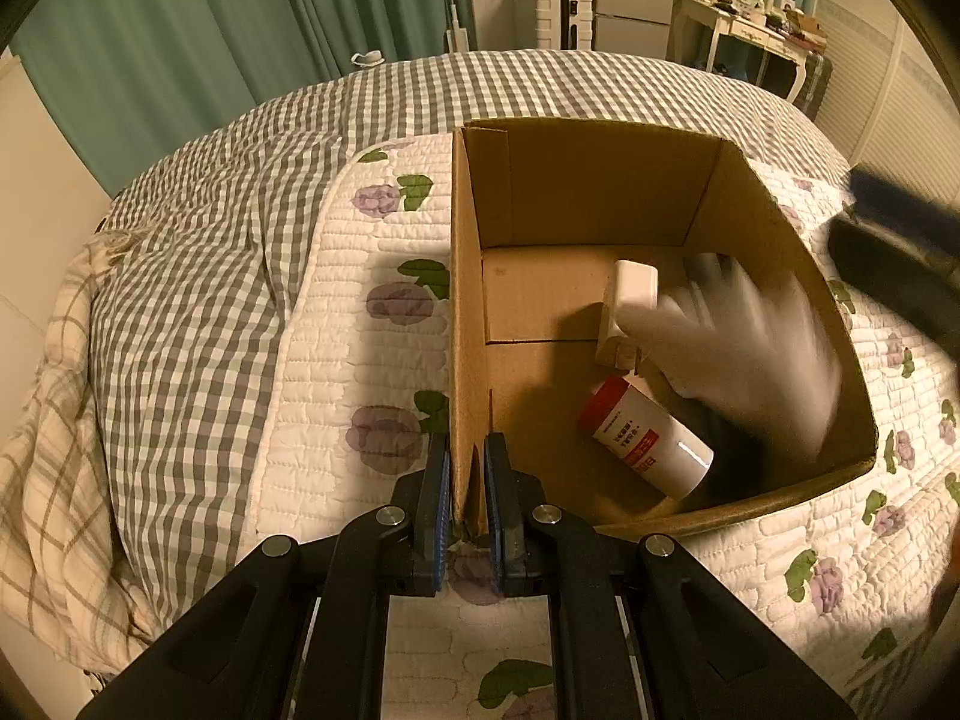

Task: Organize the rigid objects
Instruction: 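Carry the white phone stand into the box and open the right gripper, then grasp the white square block with the right gripper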

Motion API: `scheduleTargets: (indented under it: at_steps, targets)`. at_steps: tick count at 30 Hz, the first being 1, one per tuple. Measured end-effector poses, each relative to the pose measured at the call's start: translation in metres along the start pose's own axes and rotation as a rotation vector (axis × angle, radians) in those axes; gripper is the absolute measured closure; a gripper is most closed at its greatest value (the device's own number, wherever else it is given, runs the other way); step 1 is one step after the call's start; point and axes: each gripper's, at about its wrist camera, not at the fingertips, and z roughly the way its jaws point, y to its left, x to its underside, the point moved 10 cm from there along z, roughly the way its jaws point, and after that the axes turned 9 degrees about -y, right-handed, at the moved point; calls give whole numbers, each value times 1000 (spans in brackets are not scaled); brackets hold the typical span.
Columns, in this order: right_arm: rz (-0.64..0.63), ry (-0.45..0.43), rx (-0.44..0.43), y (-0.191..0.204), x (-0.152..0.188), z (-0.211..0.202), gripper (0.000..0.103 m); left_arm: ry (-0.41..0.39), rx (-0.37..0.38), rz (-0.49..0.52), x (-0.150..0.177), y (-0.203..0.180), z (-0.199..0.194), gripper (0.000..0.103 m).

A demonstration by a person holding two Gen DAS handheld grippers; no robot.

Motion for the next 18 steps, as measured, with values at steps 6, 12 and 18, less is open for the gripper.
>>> scheduleTargets:
  at_steps: [6, 12, 18]
  targets:
    - [11, -80, 67, -36, -22, -47, 19, 2, 7, -7, 1, 0, 0, 93]
    - [9, -88, 220, -95, -2, -79, 17, 9, 6, -7, 3, 0, 1, 93]
    - [74, 48, 264, -133, 74, -64, 17, 10, -4, -6, 3, 0, 0, 93]
